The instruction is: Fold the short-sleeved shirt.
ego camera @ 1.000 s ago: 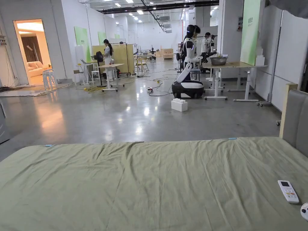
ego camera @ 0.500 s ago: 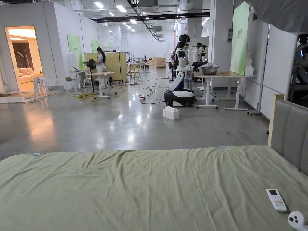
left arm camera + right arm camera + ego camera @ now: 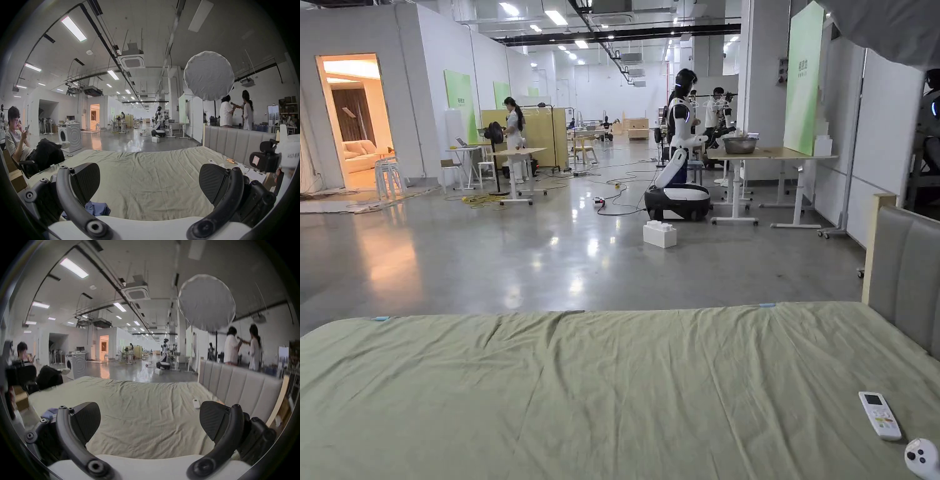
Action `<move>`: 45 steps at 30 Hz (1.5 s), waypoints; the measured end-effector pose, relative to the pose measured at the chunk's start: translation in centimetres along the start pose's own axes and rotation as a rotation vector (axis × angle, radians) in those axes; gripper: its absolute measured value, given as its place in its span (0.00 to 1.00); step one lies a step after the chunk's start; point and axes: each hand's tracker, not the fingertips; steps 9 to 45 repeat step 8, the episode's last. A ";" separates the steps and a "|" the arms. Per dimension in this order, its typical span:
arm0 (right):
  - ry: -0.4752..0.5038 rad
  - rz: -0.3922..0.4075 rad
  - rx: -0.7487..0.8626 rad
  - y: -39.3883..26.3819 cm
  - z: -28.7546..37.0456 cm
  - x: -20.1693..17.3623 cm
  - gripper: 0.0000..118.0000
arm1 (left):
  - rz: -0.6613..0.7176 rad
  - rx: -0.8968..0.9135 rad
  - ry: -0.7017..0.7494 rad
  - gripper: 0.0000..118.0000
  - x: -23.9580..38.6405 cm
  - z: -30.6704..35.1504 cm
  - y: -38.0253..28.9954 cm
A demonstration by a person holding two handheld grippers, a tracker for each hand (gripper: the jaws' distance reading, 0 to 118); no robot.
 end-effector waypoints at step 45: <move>-0.003 -0.017 -0.009 -0.1 0.1 -0.1 1.00 | -0.019 -0.011 0.012 1.00 -0.4 0.1 0.0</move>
